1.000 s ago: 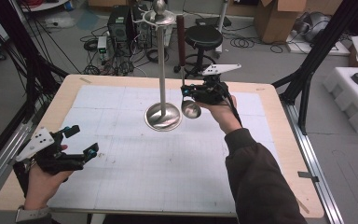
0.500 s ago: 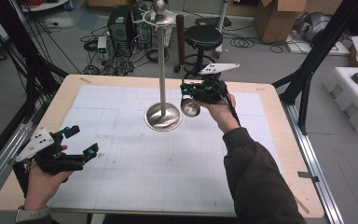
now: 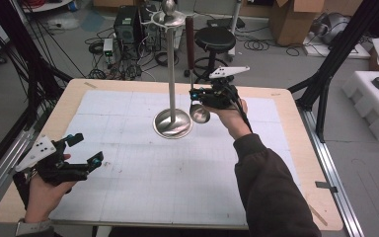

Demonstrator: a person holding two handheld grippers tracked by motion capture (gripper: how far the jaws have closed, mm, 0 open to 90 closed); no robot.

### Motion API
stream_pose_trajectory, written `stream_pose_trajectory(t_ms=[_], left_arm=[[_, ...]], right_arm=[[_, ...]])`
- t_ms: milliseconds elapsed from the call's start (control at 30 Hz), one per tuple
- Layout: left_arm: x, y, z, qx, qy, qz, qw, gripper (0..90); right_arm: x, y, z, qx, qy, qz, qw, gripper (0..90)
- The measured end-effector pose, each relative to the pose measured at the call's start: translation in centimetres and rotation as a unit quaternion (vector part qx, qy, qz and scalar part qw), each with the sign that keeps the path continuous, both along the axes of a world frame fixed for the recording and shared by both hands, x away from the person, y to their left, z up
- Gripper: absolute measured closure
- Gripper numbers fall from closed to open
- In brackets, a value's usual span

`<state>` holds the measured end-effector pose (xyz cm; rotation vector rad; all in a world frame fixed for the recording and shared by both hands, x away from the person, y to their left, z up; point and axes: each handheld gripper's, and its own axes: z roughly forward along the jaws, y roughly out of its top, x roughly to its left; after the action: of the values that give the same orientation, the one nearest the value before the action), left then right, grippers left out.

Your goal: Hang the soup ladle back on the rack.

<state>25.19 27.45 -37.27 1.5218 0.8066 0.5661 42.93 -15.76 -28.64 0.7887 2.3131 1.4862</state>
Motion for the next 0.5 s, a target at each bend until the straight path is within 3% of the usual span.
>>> stream_pose_trajectory(t_ms=[500], left_arm=[[-0.03, -0.14, 0.0, -0.001, 0.0, -0.003, 1.0, 1.9]], right_arm=[[0.25, 0.68, -0.39, 0.002, 0.004, 0.004, 1.0, 83.0]])
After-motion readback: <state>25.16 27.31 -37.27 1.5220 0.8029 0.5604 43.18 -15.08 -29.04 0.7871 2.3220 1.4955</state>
